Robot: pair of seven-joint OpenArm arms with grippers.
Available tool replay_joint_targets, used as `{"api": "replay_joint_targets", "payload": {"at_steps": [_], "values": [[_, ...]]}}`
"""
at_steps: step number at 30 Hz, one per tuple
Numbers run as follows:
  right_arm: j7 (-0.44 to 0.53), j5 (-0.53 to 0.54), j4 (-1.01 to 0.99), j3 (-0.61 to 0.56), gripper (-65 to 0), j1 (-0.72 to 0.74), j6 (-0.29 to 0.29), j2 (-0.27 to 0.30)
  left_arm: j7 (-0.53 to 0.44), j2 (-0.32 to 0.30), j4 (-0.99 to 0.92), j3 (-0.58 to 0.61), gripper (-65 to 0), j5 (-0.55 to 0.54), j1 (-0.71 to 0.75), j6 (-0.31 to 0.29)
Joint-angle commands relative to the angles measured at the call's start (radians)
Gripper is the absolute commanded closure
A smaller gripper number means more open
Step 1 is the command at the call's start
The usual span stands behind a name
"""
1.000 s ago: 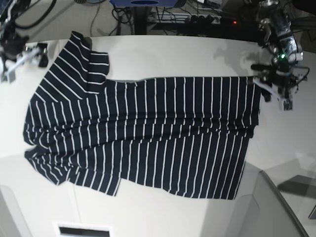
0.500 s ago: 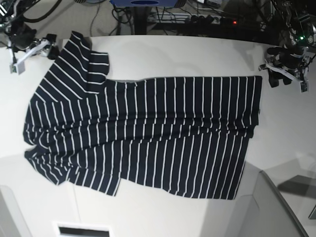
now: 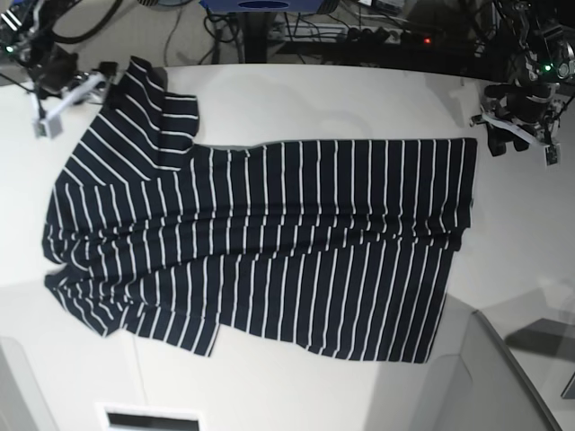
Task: Layout the t-shirt on the table in an organized manner, then fold the t-shirt properly
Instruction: 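Grasp the collar-side edge of the shirt with both grippers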
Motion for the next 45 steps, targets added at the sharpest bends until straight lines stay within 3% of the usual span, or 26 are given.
{"api": "replay_joint_targets", "payload": {"at_steps": [1, 7, 9, 11, 13, 15, 17, 19, 23, 30, 36, 45], "values": [[-0.047, -0.014, -0.005, -0.018, -47.4, -0.009, 0.001, -0.025, -0.019, -0.012, 0.014, -0.004, -28.1, -0.003, 0.000, 0.005], [-0.045, -0.016, -0.005, -0.036, -47.3, -0.010, 0.001, -0.034, -0.021, -0.012, 0.014, -0.009, -28.1, -0.003, 0.015, 0.005], [-0.047, -0.016, -0.005, -0.030, -43.4, -0.010, 0.001, -0.032, -0.022, -0.012, 0.008, -0.009, -28.1, -0.003, 0.015, 0.005], [-0.047, -0.016, -0.006, -0.030, -32.1, -0.010, 0.001, -0.032, -0.022, -0.012, -0.015, -0.009, -28.1, -0.005, 0.012, 0.005], [-0.047, -0.016, -0.006, -0.035, -13.8, -0.010, 0.001, -0.032, -0.022, -0.012, -0.053, -0.003, -29.0, -0.012, 0.009, 0.005], [-0.047, -0.019, -0.006, -0.033, 0.0, -0.010, 0.001, -0.032, -0.022, -0.009, -0.079, -0.003, -29.3, -0.014, 0.006, 0.004], [-0.047, -0.021, -0.006, -0.030, -2.1, -0.010, 0.001, -0.031, -0.022, 0.010, -0.105, -0.003, -32.3, -0.016, 0.006, -0.013], [-0.047, -0.021, -0.006, -0.030, -1.2, -0.010, 0.001, -0.031, -0.022, 0.017, -0.131, -0.007, -40.2, -0.016, 0.006, -0.067], [-0.047, -0.022, -0.005, -0.036, -0.5, -0.024, 0.001, -0.023, -0.030, 0.027, -0.207, -0.012, -65.0, -0.016, 0.003, -0.203], [-0.047, -0.022, -0.005, -0.038, -0.5, -0.029, 0.001, -0.008, -0.186, 0.060, -0.311, -0.012, -65.0, -0.016, -0.034, -0.226], [-0.047, -0.022, -0.005, -0.038, -0.5, -0.030, 0.001, 0.011, -0.185, 0.106, -0.409, -0.050, -51.2, -0.016, -0.132, -0.226], [-0.043, -0.022, -0.006, -0.038, -0.5, -0.042, 0.001, 0.034, -0.183, 0.131, -0.463, -0.087, -49.5, -0.014, -0.186, -0.226]]}}
